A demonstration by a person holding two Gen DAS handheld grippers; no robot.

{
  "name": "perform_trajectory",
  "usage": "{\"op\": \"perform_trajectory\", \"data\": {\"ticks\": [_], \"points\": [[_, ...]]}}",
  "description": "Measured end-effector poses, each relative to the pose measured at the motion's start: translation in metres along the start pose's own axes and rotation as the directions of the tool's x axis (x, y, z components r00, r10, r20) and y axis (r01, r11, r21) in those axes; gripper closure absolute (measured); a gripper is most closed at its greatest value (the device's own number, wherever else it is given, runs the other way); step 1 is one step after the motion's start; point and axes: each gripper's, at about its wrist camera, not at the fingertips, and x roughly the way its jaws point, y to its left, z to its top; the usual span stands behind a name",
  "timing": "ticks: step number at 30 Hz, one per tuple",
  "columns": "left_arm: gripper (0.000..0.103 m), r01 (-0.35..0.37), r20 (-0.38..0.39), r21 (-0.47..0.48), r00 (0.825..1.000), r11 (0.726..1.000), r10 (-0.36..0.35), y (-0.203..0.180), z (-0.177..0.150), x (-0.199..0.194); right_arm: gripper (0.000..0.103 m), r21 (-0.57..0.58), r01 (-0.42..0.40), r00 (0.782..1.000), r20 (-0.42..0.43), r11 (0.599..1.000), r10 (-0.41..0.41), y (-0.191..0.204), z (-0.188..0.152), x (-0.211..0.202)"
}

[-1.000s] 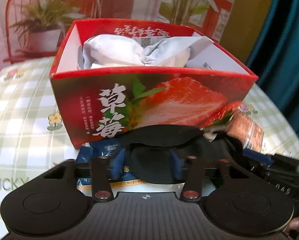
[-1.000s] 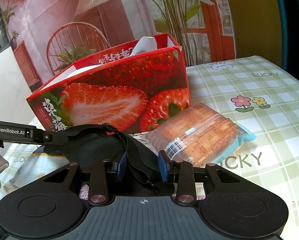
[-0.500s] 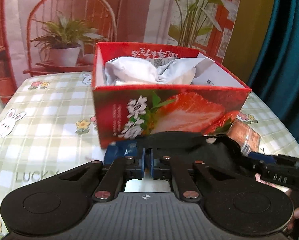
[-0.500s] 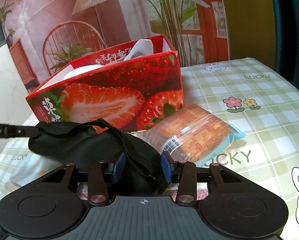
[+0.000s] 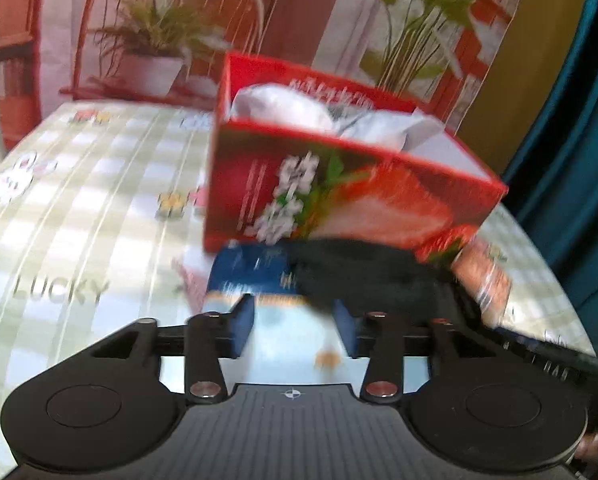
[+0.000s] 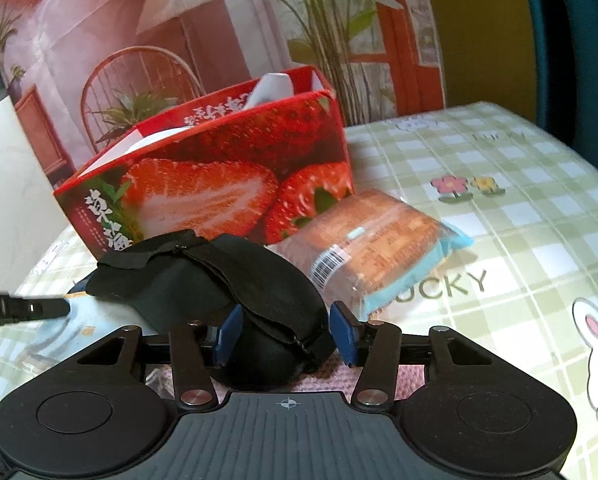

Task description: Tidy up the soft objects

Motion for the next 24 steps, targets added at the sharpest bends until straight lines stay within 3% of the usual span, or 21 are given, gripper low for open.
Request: {"op": "perform_trajectory", "data": {"ticks": [6,12,17,19,20,21,24], "points": [[0.052,0.046,-0.051,-0.065,0.998,0.997,-0.049,-0.003,0.018,0.033,0.057,-0.008,-0.007,1.000,-0.004,1.000,0.007,-0.002,-0.001,0.006],[0.049,0.008,-0.095,-0.039,0.995,0.999,-0.012,-0.011,0.028,0.067,0.058,-0.011,-0.021,1.000,-0.004,1.000,0.021,-0.004,-0.002,0.008],[0.048,0.034,-0.126,-0.043,0.991,0.998,-0.040,-0.018,0.033,0.081,0.058,-0.006,-0.027,1.000,-0.006,1.000,0.026,-0.005,-0.002,0.008],[0.055,0.037,-0.118,-0.015,0.992,0.999,-0.039,-0.024,0.031,0.078,0.058,-0.011,-0.027,1.000,-0.004,1.000,0.027,-0.005,-0.002,0.008],[0.073,0.025,-0.112,-0.001,0.993,1.000,-0.025,-0.025,0.030,0.075,0.058,-0.010,-0.028,1.000,-0.004,1.000,0.028,-0.006,-0.001,0.008],[0.081,0.014,-0.107,0.011,0.994,1.000,-0.013,-0.025,0.029,0.071,0.058,-0.009,-0.027,1.000,-0.004,1.000,0.027,-0.005,-0.002,0.008],[0.089,-0.002,-0.058,0.025,0.998,1.000,0.003,-0.021,0.026,0.051,0.057,-0.005,-0.020,1.000,0.004,1.000,0.020,-0.005,-0.001,0.007]]}}
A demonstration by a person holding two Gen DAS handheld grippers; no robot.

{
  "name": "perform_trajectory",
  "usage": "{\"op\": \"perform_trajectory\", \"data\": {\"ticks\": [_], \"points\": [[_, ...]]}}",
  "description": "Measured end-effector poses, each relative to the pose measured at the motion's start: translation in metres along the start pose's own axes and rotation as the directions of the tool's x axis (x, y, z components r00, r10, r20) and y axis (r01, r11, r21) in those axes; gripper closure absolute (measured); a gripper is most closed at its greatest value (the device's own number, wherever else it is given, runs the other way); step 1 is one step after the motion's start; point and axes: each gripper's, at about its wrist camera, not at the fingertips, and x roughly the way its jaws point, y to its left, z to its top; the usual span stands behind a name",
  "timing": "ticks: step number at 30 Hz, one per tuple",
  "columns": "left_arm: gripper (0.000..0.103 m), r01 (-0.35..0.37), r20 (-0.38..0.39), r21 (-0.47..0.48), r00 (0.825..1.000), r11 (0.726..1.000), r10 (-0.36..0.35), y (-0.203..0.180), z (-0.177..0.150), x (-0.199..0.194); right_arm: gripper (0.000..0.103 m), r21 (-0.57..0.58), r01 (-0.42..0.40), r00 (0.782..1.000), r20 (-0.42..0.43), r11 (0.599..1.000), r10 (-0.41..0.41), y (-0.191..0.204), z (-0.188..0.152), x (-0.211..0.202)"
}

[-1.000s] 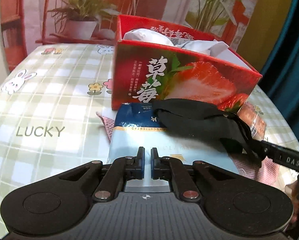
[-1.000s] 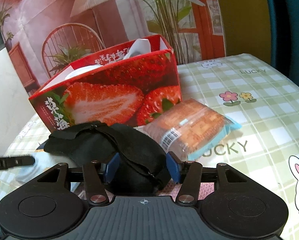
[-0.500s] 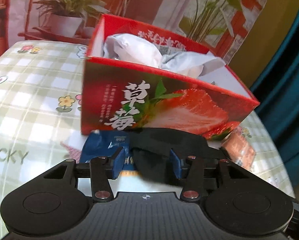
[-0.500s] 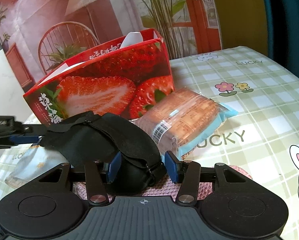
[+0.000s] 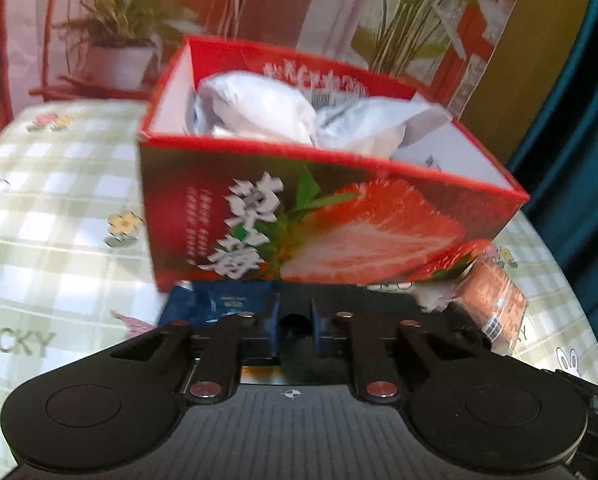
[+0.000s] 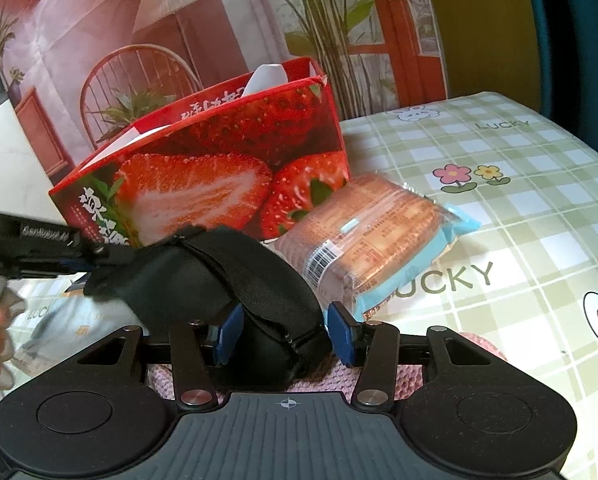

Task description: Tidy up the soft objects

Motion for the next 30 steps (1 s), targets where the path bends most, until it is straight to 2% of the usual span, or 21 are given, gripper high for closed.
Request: {"op": "perform_trajectory", "data": {"ticks": [1,3,4,9,13,18,23,27,30], "points": [[0.089,-0.018,0.017,0.007,1.000,1.000,0.018,0.000,-0.001,-0.008,0.055,0.003,-0.001,1.000,0.005,1.000,0.001,0.001,0.000,-0.001],[0.094,-0.041,0.044,0.022,0.998,0.999,0.040,-0.001,-0.005,-0.021,0.042,0.010,-0.006,1.000,0.015,1.000,0.005,0.002,0.001,-0.002],[0.096,-0.049,0.055,0.028,0.997,0.998,0.048,-0.001,-0.008,-0.027,0.041,0.010,-0.003,1.000,0.018,1.000,0.003,0.003,0.002,-0.002],[0.096,-0.061,0.073,-0.010,0.995,0.998,0.061,0.007,-0.034,-0.043,0.041,-0.006,0.004,1.000,0.017,1.000,-0.004,0.007,0.000,-0.005],[0.096,-0.052,0.052,-0.053,0.997,0.997,0.055,0.017,-0.052,-0.042,0.041,-0.005,0.000,1.000,0.011,1.000,0.000,0.006,-0.001,-0.005],[0.096,-0.046,0.058,-0.096,0.997,0.994,0.051,0.032,-0.059,-0.043,0.041,-0.013,-0.007,1.000,0.022,1.000,0.007,0.007,0.002,-0.005],[0.096,-0.020,0.051,-0.163,0.998,0.986,0.028,0.042,-0.067,-0.038,0.041,0.005,-0.065,0.997,0.046,0.998,0.065,0.004,0.010,-0.003],[0.096,-0.016,0.047,-0.166,0.999,0.986,0.024,0.043,-0.069,-0.033,0.045,-0.020,-0.077,0.997,0.017,0.997,0.077,0.007,0.010,0.005],[0.096,-0.014,0.046,-0.168,0.999,0.986,0.022,0.044,-0.070,-0.031,0.046,-0.037,-0.082,0.996,0.031,0.996,0.084,0.010,0.013,0.006]]}}
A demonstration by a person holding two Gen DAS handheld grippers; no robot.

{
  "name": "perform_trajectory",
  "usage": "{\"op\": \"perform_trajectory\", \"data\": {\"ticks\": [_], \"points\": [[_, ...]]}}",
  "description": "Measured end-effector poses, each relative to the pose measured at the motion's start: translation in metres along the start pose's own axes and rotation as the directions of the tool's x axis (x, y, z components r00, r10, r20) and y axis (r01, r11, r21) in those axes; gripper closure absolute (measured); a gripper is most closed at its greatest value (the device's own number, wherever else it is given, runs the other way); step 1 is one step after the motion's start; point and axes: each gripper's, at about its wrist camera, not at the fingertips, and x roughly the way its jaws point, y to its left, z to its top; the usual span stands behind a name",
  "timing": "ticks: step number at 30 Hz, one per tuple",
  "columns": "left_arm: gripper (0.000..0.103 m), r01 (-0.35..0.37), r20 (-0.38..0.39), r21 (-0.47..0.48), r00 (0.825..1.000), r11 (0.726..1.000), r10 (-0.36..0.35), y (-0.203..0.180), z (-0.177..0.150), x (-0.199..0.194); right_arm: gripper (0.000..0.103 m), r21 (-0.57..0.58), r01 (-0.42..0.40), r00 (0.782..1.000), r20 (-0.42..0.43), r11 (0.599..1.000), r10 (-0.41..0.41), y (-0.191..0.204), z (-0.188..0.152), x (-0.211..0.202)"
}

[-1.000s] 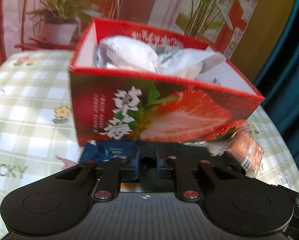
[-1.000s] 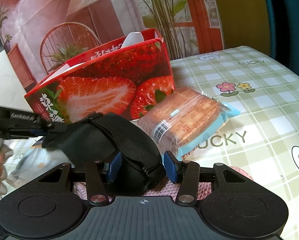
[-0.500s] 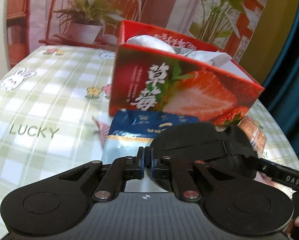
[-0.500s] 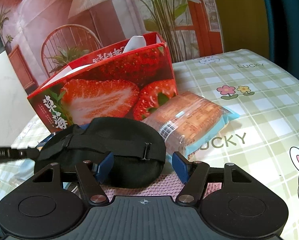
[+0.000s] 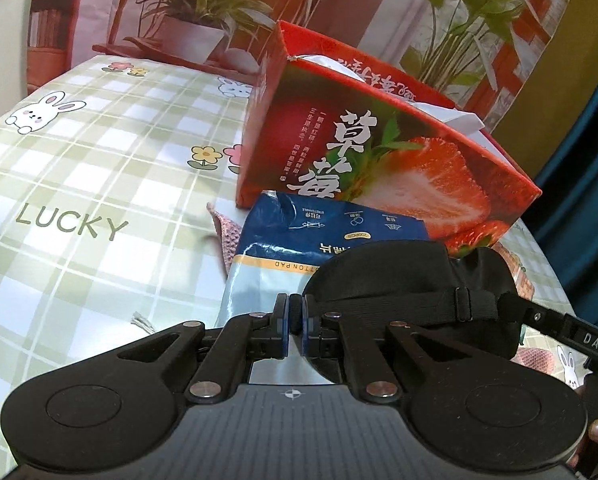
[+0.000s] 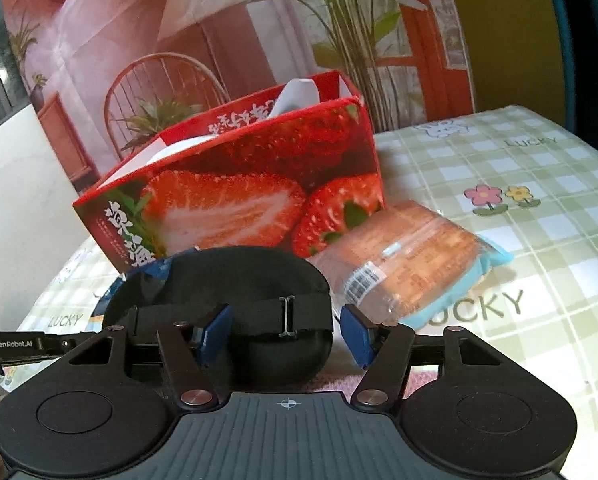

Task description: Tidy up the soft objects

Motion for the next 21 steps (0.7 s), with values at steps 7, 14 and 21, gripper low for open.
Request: {"op": "perform_trajectory", "data": {"ticks": [7,14,21], "points": [[0.096,-0.029,0.033,0.005,0.999,1.000,0.029,-0.004,-0.001,-0.007,0.068,-0.014,-0.034,0.999,0.018,0.999,0.034,0.006,0.007,-0.009],[0.097,-0.037,0.117,0.046,0.993,0.998,0.032,-0.022,0.003,-0.035,0.090,0.032,-0.067,0.995,0.074,0.997,0.064,0.009,0.017,-0.032],[0.098,-0.042,0.195,0.055,0.980,0.998,0.031,-0.033,0.011,-0.059,0.096,0.036,-0.067,0.991,0.121,0.997,0.062,0.009,0.022,-0.053]]}}
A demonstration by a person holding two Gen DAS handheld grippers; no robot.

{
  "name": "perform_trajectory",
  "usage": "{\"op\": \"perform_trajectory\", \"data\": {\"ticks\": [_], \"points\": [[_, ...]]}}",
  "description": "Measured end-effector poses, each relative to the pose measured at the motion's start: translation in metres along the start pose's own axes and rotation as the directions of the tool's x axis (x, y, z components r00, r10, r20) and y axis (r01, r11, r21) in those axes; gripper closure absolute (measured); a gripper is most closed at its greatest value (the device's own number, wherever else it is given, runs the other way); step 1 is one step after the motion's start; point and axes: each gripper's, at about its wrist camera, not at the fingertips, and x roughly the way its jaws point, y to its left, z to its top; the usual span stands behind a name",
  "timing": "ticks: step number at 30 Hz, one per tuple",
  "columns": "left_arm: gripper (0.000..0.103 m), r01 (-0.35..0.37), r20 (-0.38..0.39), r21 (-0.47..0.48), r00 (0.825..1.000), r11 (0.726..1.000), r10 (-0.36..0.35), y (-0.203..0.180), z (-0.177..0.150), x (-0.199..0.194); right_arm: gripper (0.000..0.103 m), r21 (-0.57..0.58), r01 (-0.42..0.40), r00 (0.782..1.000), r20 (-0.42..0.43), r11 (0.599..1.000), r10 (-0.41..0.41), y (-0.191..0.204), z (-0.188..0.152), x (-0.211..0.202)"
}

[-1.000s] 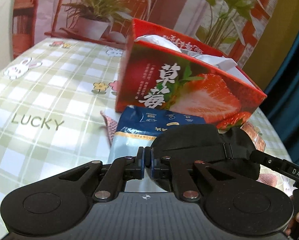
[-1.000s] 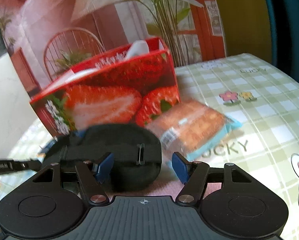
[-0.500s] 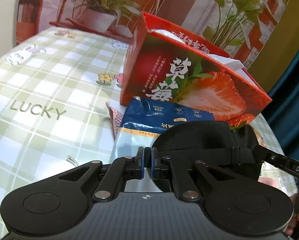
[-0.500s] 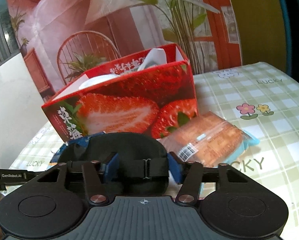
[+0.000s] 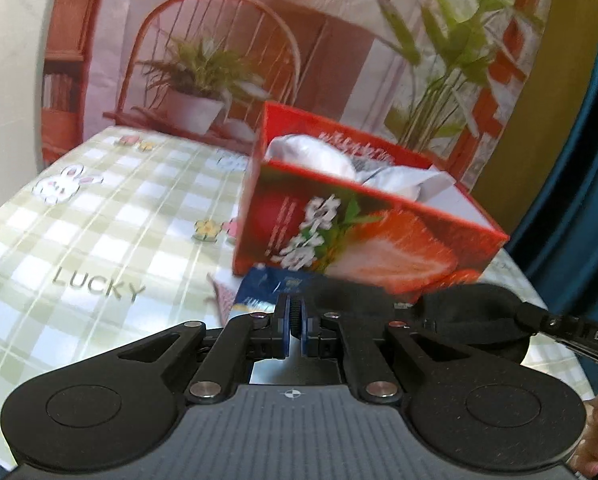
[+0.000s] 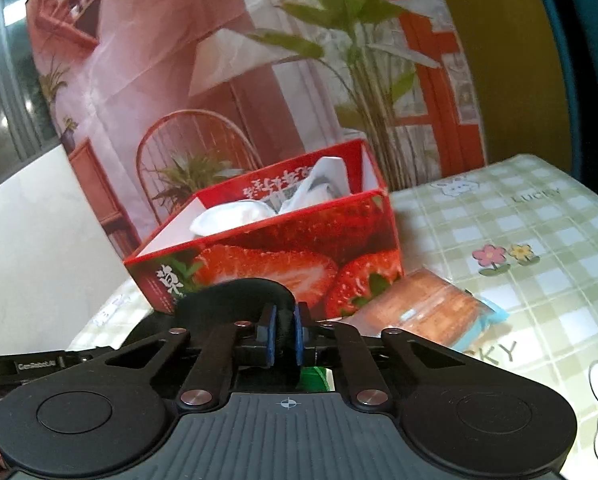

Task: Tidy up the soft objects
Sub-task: 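Carry the black eye mask with both tools over the red box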

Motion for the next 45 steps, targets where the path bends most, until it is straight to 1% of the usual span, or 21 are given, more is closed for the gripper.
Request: {"op": "perform_trajectory", "data": {"ticks": [3,8,10,15,19,24,27,29,31,34,36,40,43,45], "points": [[0.098,0.007,0.053,0.063,0.999,0.998,-0.011,-0.013,0.013,-0.009,0.097,-0.039,0.002,0.999,0.034,0.999,-0.001,0.004,0.007,-0.006],[0.098,0.030,0.101,0.125,0.994,0.992,-0.043,-0.030,0.037,-0.014,0.097,-0.079,-0.020,0.995,0.092,0.997,0.027,0.012,0.030,-0.011],[0.098,0.027,0.122,0.142,0.991,0.990,-0.045,-0.034,0.047,-0.014,0.097,-0.095,-0.022,0.992,0.118,0.995,0.033,0.014,0.041,-0.012],[0.098,0.029,0.176,0.149,0.983,0.988,-0.055,-0.041,0.078,-0.014,0.097,-0.104,-0.023,0.985,0.167,0.994,0.040,0.015,0.075,-0.005],[0.098,0.035,0.185,0.136,0.981,0.990,-0.060,-0.046,0.103,0.003,0.097,-0.107,-0.018,0.980,0.193,0.994,0.039,0.013,0.100,0.010],[0.098,-0.003,0.180,0.156,0.983,0.988,-0.026,-0.048,0.127,0.035,0.097,-0.122,0.012,0.985,0.174,0.992,0.010,0.012,0.122,0.047],[0.098,-0.027,0.122,0.201,0.993,0.979,0.003,-0.050,0.138,0.062,0.097,-0.098,0.019,0.992,0.126,0.995,-0.006,0.010,0.129,0.072],[0.098,-0.016,0.058,0.203,0.998,0.979,0.004,-0.048,0.143,0.082,0.097,-0.081,0.036,0.997,0.073,0.996,-0.030,0.010,0.132,0.092],[0.098,0.009,-0.006,0.189,1.000,0.982,-0.008,-0.045,0.145,0.099,0.097,-0.091,0.053,0.998,0.031,0.994,-0.051,0.011,0.131,0.107],[0.098,0.023,-0.084,0.208,0.996,0.978,-0.006,-0.045,0.141,0.119,0.097,-0.158,0.105,0.991,-0.065,0.982,-0.116,0.016,0.129,0.131],[0.098,0.027,-0.116,0.227,0.993,0.974,0.000,-0.044,0.137,0.128,0.097,-0.192,0.126,0.983,-0.108,0.973,-0.148,0.018,0.128,0.145],[0.098,0.033,-0.169,0.208,0.986,0.978,0.003,-0.033,0.135,0.144,0.097,-0.246,0.154,0.969,-0.152,0.957,-0.195,0.020,0.128,0.163],[0.098,0.032,-0.194,0.206,0.981,0.978,0.008,-0.028,0.134,0.154,0.097,-0.263,0.153,0.964,-0.171,0.953,-0.202,0.020,0.128,0.171],[0.098,0.038,-0.214,0.209,0.977,0.977,0.008,-0.028,0.133,0.161,0.097,-0.253,0.153,0.962,-0.184,0.955,-0.203,0.018,0.127,0.175]]}}
